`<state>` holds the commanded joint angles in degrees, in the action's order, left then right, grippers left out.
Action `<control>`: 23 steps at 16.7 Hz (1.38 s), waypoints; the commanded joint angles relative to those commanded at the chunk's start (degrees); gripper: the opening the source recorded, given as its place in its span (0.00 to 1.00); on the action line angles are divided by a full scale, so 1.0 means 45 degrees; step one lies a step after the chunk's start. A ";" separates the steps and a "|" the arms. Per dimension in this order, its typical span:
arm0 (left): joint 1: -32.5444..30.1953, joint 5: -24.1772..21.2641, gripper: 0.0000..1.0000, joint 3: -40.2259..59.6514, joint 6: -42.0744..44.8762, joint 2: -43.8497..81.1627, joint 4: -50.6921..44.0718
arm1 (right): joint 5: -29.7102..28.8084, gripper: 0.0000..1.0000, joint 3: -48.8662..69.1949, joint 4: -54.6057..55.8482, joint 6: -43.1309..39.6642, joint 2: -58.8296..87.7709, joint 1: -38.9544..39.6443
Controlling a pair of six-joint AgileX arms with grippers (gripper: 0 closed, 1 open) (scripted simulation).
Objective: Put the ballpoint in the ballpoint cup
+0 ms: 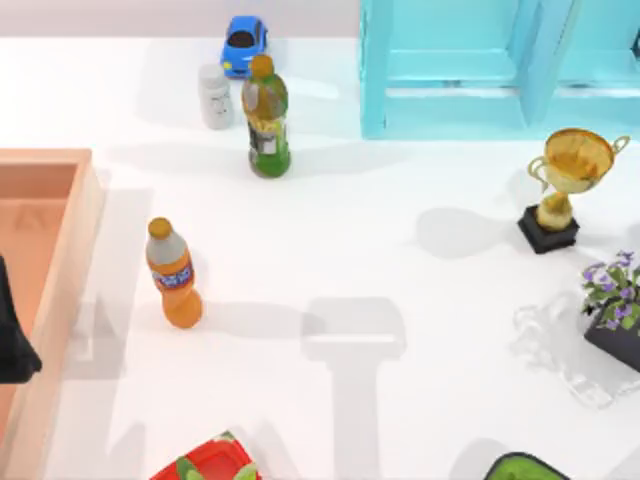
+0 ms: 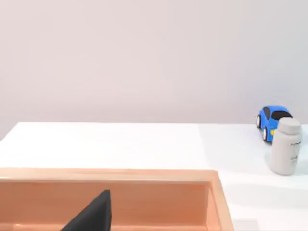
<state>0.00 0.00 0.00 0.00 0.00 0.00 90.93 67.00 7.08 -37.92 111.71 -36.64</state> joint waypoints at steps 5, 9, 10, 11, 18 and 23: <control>0.0000 0.0000 1.00 0.0000 0.0000 0.0000 0.0000 | 0.0548 0.00 0.0144 -0.1031 -0.0727 -0.0287 0.0052; 0.0000 0.0000 1.00 0.0000 0.0000 0.0000 0.0000 | 0.0817 0.00 0.0142 -0.1610 -0.1021 -0.0369 0.0041; 0.0000 0.0000 1.00 0.0000 0.0000 0.0000 0.0000 | 0.0817 0.00 0.0142 -0.1610 -0.1021 -0.0369 0.0041; 0.0000 0.0000 1.00 0.0000 0.0000 0.0000 0.0000 | 0.0817 0.00 0.0142 -0.1610 -0.1021 -0.0369 0.0041; 0.0000 0.0000 1.00 0.0000 0.0000 0.0000 0.0000 | 0.0817 0.53 0.0142 -0.1610 -0.1021 -0.0369 0.0041; 0.0000 0.0000 1.00 0.0000 0.0000 0.0000 0.0000 | 0.0817 0.90 0.0142 -0.1610 -0.1021 -0.0369 0.0041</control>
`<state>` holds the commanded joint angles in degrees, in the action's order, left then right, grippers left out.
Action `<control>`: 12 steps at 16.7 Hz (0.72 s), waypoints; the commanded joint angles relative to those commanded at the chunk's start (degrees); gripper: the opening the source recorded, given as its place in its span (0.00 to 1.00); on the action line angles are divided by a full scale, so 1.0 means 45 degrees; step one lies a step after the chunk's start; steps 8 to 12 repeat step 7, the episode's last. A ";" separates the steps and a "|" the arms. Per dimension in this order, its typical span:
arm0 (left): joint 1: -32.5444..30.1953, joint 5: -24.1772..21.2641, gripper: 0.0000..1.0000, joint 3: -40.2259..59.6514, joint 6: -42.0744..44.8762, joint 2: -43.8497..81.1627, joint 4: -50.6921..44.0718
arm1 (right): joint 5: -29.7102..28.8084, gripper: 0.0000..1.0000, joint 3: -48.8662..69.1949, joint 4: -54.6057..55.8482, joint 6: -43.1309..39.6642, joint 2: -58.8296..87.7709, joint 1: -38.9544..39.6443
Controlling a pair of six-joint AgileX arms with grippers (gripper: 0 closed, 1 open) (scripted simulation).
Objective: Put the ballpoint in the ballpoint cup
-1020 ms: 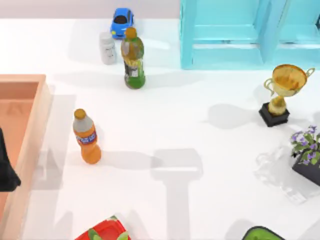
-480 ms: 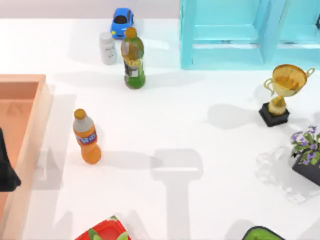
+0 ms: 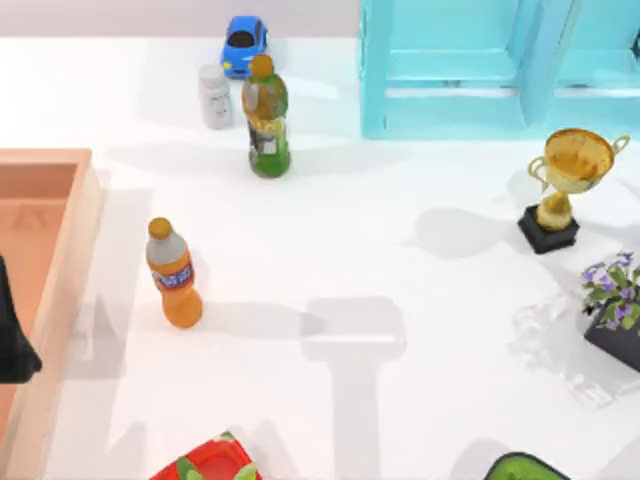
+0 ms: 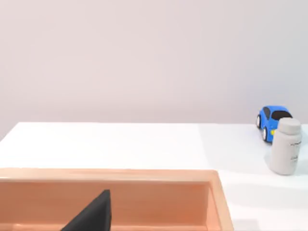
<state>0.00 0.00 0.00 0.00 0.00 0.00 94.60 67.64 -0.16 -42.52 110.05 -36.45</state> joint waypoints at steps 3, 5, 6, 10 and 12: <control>0.0000 0.0000 1.00 0.0000 0.0000 0.0000 0.0000 | 0.0000 1.00 0.0000 0.0000 0.0000 0.0000 0.0000; 0.0000 0.0000 1.00 0.0000 0.0000 0.0000 0.0000 | 0.0000 1.00 0.0000 0.0000 0.0000 0.0000 0.0000; 0.0000 0.0000 1.00 0.0000 0.0000 0.0000 0.0000 | 0.0000 1.00 0.0000 0.0000 0.0000 0.0000 0.0000; 0.0000 0.0000 1.00 0.0000 0.0000 0.0000 0.0000 | 0.0000 1.00 0.0000 0.0000 0.0000 0.0000 0.0000; 0.0000 0.0000 1.00 0.0000 0.0000 0.0000 0.0000 | 0.0000 1.00 0.0000 0.0000 0.0000 0.0000 0.0000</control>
